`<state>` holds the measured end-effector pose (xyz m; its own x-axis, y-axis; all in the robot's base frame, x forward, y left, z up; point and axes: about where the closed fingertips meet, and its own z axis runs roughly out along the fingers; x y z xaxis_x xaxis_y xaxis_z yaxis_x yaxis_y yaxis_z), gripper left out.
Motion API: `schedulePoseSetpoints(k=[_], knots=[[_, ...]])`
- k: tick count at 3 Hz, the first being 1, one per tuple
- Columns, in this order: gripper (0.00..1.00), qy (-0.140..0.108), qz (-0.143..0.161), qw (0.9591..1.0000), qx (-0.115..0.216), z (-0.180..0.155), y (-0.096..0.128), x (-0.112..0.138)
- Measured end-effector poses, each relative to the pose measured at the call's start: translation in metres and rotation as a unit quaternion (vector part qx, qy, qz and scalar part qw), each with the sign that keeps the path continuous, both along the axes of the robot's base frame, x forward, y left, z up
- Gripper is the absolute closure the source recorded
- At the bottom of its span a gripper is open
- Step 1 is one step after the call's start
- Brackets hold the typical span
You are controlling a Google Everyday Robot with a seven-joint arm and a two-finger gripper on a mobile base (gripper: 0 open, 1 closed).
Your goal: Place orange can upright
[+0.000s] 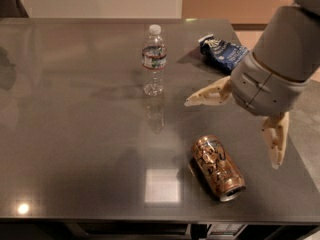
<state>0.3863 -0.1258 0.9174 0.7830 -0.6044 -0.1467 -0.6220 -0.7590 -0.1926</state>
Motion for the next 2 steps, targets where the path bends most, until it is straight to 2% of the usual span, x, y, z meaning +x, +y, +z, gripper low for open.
schedulePoseSetpoints(k=[1,2], knots=[[0.0,-0.019,0.076,0.9967,-0.02,-0.014,-0.004,-0.022],[0.0,-0.046,0.156,0.9859,-0.039,-0.029,-0.006,-0.035]])
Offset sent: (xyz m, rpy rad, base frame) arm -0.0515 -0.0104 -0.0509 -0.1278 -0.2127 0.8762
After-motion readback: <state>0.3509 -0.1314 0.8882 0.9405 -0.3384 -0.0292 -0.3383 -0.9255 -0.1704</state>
